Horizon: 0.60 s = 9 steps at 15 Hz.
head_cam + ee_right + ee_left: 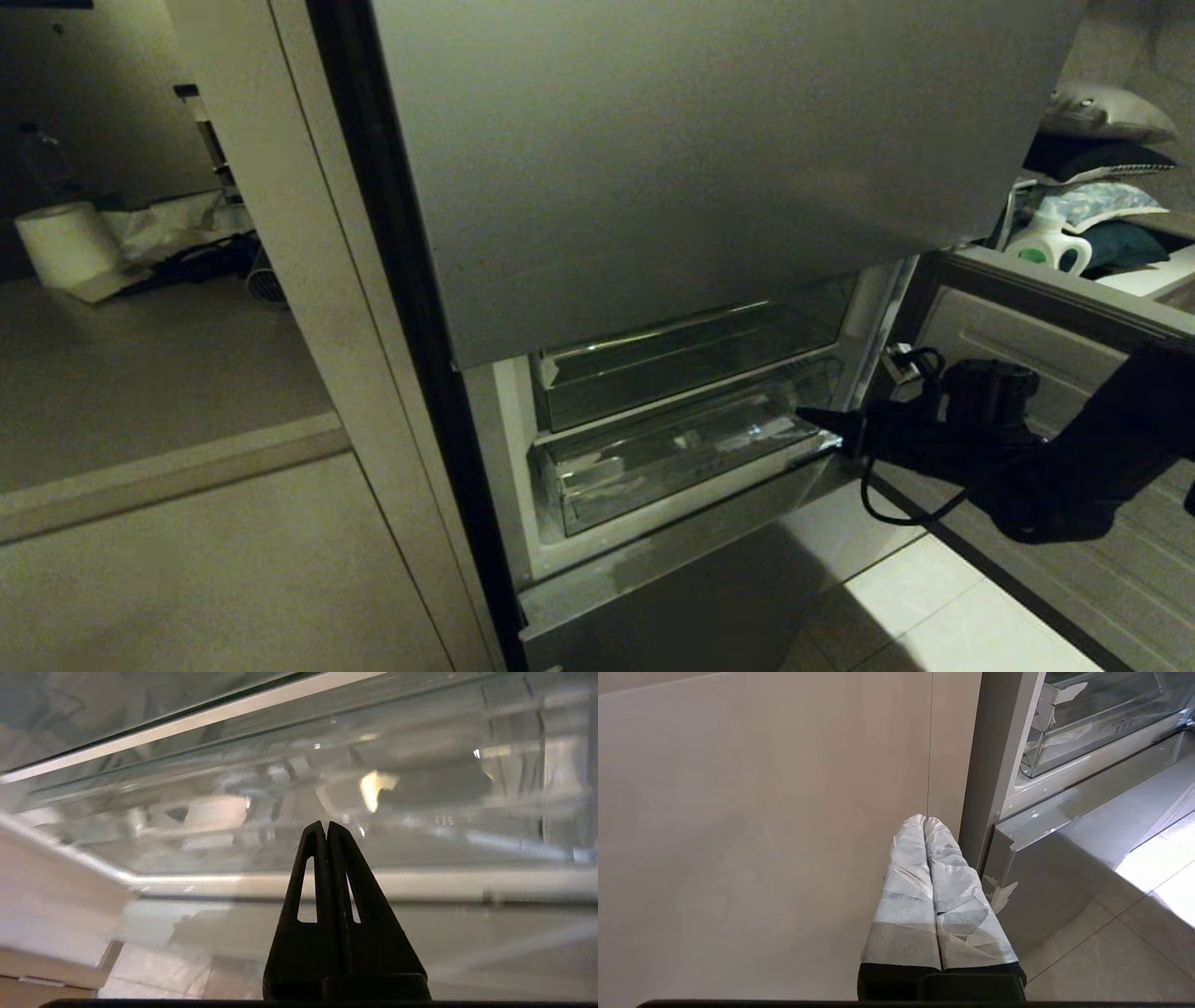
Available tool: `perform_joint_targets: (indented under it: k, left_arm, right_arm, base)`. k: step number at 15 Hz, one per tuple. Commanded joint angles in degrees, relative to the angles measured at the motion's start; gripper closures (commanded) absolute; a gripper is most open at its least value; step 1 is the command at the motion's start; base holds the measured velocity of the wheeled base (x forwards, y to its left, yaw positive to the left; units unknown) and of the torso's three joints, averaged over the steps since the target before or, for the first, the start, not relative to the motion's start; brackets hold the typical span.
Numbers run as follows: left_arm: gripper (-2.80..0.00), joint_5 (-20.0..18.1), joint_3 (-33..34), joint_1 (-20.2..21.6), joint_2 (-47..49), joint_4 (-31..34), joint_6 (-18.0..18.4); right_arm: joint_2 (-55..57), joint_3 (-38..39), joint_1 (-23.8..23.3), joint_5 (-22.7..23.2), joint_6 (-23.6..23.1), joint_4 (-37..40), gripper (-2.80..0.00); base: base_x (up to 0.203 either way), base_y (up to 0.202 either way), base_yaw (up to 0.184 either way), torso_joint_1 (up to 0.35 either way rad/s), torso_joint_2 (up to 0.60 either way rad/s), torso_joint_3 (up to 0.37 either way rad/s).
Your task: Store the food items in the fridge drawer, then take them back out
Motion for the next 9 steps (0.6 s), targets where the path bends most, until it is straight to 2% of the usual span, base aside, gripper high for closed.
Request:
perform_joint_targets:
  k: [1, 3, 5, 9]
  left_arm:
    - [0.00, 0.0, 0.0, 0.0, 0.1, 0.0, 0.0]
    - [0.00, 0.0, 0.0, 0.0, 0.1, 0.0, 0.0]
    - [0.00, 0.0, 0.0, 0.0, 0.1, 0.0, 0.0]
    - [0.00, 0.0, 0.0, 0.0, 0.1, 0.0, 0.0]
  right_arm:
    - [-10.8, 8.4, -0.3, -0.3, 0.1, -0.3, 0.00]
    - [-21.9, 17.2, -0.7, -2.0, 0.0, 0.4, 0.00]
    - [-34.8, 24.0, -0.9, -6.1, -0.3, 5.6, 0.00]
    - [-66.8, 30.4, -0.9, -20.9, -3.7, 35.3, 0.00]
  base:
    - [0.000, 0.000, 0.000, 0.000, 0.00, 0.000]
    - [0.000, 0.000, 0.000, 0.000, 0.00, 0.000]
    - [0.000, 0.000, 0.000, 0.000, 0.00, 0.000]
    - [0.000, 0.000, 0.000, 0.000, 0.00, 0.000]
